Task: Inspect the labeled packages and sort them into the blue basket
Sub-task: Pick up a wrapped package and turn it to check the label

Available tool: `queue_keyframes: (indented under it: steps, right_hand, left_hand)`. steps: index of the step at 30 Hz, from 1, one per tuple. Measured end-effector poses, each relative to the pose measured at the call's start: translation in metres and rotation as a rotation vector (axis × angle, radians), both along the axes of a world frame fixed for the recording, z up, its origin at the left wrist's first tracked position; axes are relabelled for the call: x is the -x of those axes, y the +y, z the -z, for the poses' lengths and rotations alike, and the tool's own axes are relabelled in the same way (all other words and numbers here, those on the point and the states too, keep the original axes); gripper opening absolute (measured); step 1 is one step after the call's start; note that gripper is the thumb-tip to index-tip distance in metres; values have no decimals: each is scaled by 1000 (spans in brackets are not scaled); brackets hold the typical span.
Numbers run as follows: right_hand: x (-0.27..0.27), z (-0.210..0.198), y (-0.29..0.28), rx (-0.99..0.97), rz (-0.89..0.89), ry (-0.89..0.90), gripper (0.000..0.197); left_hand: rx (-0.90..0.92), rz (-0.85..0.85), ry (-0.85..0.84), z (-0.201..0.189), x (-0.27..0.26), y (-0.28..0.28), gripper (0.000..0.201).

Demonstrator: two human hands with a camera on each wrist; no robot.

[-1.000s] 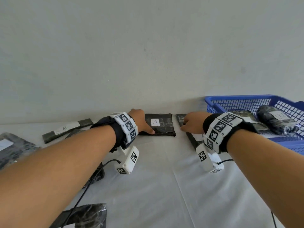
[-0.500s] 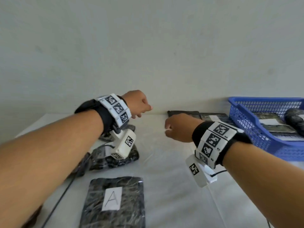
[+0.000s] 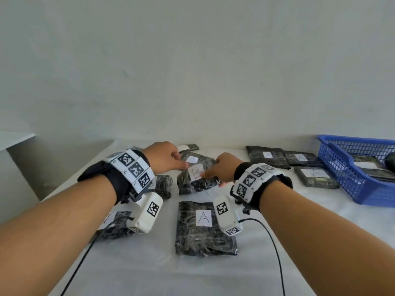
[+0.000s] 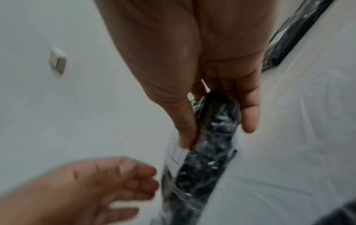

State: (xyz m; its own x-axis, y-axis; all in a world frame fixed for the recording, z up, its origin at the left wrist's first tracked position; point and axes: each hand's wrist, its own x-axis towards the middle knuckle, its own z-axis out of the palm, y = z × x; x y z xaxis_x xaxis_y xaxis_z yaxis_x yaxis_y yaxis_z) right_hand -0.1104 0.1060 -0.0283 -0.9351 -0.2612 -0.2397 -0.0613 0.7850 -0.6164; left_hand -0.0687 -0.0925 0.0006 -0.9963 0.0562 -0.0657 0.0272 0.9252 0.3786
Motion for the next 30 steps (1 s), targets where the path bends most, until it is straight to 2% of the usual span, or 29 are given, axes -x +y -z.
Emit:
queue_keyframes:
  steps: [2,4,6,7,9,11,13,15,17,19,22,26,30]
  right_hand:
    - [-8,-13,13,258,45,26,39]
    - [-22,-31,28,446,56,86,35]
    - [-40,-55,42,505,52,200,37]
    - [-50,-68,49,493,49,270,38]
    - [-70,-90,64,479,52,373,41]
    - [-93,-109,77,543,69,445,42]
    - [-117,-125,85,706,26,479,43]
    - [-140,-138,90,912,-14,485,37]
    - [-160,-147,93,1018,-24,532,26]
    - [-174,-152,94,987,3,652,25]
    - [-186,-152,92,958,43,771,21]
    - [-194,-151,91,1015,44,728,28]
    - [-193,-148,86,1010,70,772,37]
  left_hand:
    - [-31,-18,14,-2,-11,2,50]
    - [-237,-41,71,-7,-20,9,58]
    - [-596,1,117,-20,-29,20,60]
    - [-755,37,160,-29,-37,28,54]
    - [-911,108,287,-49,-54,46,47]
    - [-923,167,434,-67,-70,64,57]
    - [-935,245,514,-81,-87,79,58]
    - [-994,324,501,-94,-99,89,51]
    - [-1088,370,413,-105,-113,97,45]
    - [-1095,428,353,-113,-127,106,49]
    - [-1148,395,464,-115,-137,118,46]
    - [-1157,377,571,-115,-148,123,33]
    - [-1215,373,491,-114,-155,126,33]
